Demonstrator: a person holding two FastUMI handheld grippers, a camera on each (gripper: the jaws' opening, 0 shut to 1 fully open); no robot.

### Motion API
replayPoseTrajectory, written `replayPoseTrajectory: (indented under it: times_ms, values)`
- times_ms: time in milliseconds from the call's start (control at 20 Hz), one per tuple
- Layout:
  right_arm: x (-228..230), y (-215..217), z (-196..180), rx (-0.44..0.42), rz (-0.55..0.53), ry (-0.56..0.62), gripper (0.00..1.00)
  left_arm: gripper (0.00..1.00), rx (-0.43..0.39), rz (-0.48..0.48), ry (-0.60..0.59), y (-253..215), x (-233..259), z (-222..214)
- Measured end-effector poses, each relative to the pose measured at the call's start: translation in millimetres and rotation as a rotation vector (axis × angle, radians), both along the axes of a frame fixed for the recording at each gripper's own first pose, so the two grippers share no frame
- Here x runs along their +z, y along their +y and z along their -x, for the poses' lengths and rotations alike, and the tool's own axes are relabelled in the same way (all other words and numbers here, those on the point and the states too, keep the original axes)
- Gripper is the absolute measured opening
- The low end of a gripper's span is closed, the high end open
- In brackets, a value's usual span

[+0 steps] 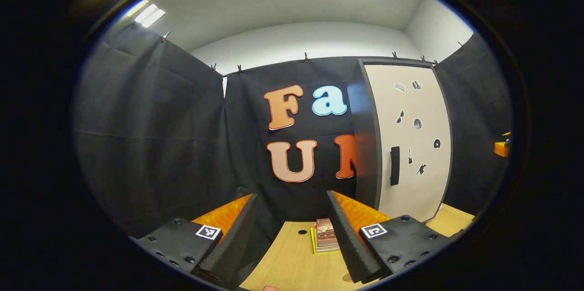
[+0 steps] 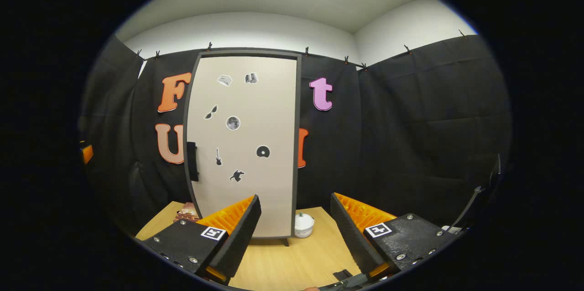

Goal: Open the cabinet door with the right hand, grasp the bottle in the cabinet with the left hand and place it on the coaster, then close the cabinet door with the right hand.

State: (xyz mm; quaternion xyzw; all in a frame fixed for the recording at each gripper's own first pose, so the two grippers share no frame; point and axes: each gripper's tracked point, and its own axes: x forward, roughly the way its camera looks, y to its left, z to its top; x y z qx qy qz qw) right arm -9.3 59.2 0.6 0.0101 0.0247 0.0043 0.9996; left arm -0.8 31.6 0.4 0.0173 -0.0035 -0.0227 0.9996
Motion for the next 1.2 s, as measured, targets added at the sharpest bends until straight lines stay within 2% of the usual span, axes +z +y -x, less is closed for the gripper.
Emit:
replayPoseTrajectory:
  times_ms: [250,600,1000,1200]
  values:
    - [0,72,-21,0.081,0.004,-0.004,0.95,0.95,-0.014,0.019,0.001,19,-4,-8]
    - [-24,164,-75,0.170,-0.032,0.029,0.95,0.94,0.015,0.008,0.031,51,-23,-19]
    - [-36,241,-144,0.231,-0.041,0.040,0.95,0.96,0.049,-0.018,0.047,81,-33,-20]
    - [-38,262,-177,0.238,-0.030,0.047,0.94,0.95,0.059,-0.011,0.052,90,-37,-23]
